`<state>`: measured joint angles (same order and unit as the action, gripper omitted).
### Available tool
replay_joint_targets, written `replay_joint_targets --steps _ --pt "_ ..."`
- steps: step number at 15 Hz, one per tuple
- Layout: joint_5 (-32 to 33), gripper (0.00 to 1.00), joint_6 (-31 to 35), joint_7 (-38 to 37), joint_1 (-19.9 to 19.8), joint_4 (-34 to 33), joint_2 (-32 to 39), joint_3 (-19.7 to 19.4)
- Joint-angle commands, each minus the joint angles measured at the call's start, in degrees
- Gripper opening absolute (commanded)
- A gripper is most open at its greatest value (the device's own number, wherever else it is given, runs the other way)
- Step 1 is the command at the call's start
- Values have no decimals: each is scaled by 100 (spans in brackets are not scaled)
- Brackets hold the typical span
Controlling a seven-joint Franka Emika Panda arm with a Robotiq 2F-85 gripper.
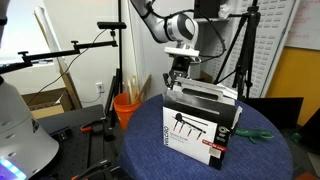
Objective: Remove the marker from the cup
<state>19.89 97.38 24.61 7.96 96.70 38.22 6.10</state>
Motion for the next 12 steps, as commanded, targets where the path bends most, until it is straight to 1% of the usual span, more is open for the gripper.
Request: replay_joint_targets --steps 1,6,12 --pt "26 6 -314 -116 26 -265 -75 27" --pt "-19 6 -646 -197 84 -466 -216 67" --pt "-80 6 -1237 -478 155 -491 -697 118"
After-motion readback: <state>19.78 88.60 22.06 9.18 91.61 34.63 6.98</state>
